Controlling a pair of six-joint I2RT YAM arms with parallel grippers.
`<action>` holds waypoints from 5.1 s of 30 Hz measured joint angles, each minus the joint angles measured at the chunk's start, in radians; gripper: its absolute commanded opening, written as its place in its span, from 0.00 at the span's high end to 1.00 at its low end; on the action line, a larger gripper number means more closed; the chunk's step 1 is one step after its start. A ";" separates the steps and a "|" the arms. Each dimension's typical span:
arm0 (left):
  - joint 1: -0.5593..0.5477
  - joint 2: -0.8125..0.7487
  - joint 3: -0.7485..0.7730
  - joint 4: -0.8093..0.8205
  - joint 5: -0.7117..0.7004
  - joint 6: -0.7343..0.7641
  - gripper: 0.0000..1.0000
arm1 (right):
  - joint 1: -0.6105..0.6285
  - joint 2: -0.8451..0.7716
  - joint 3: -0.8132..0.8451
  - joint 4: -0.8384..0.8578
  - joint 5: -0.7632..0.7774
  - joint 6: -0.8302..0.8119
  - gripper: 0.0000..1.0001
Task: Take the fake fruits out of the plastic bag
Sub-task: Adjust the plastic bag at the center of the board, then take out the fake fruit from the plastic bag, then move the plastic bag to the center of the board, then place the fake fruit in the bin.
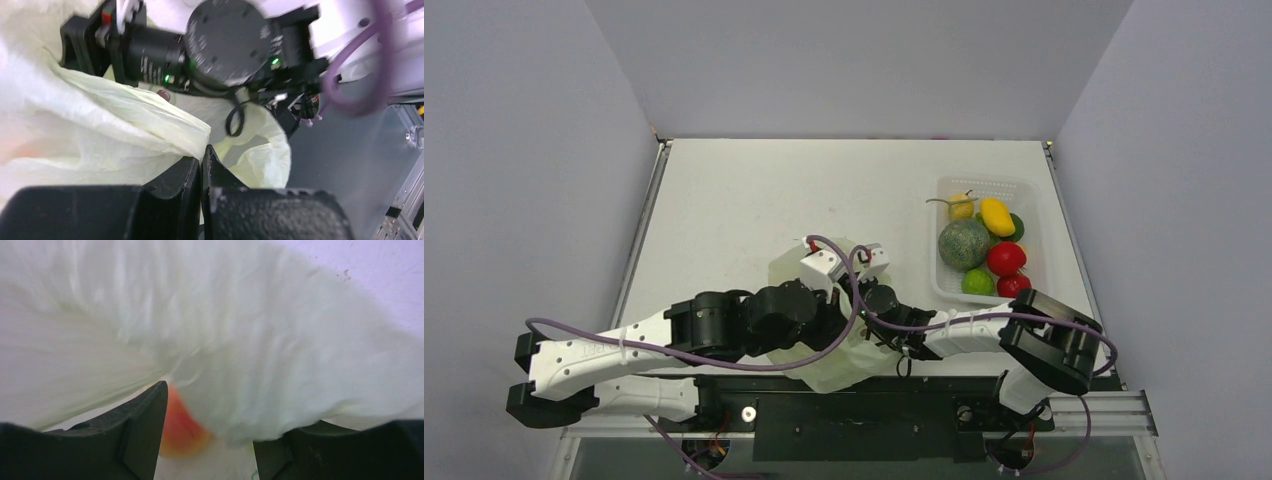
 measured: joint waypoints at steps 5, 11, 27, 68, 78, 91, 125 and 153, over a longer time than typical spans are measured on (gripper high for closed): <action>-0.010 -0.155 -0.219 -0.037 -0.011 -0.099 1.00 | 0.002 -0.129 -0.005 -0.059 0.024 -0.027 0.39; 0.000 -0.345 -0.425 -0.262 -0.027 -0.289 1.00 | 0.063 -0.239 -0.034 -0.193 0.051 -0.069 0.27; 0.000 -0.291 -0.453 -0.353 -0.024 -0.396 1.00 | 0.230 -0.346 0.018 -0.394 0.018 -0.147 0.32; 0.001 -0.293 -0.462 -0.264 -0.043 -0.377 1.00 | 0.125 0.264 0.288 -0.253 0.106 -0.333 0.23; 0.001 -0.293 -0.474 -0.253 -0.043 -0.379 1.00 | 0.121 0.323 0.355 -0.245 0.129 -0.338 0.54; 0.002 -0.261 -0.455 -0.287 -0.075 -0.407 1.00 | 0.121 0.240 0.271 -0.220 0.122 -0.331 1.00; 1.008 -0.021 -0.273 -0.035 -0.132 0.297 1.00 | 0.001 -0.768 0.064 -0.699 0.337 -0.303 1.00; 1.055 -0.499 -0.422 0.142 -0.180 0.446 0.41 | -0.510 -0.716 0.077 -1.158 0.212 -0.165 0.95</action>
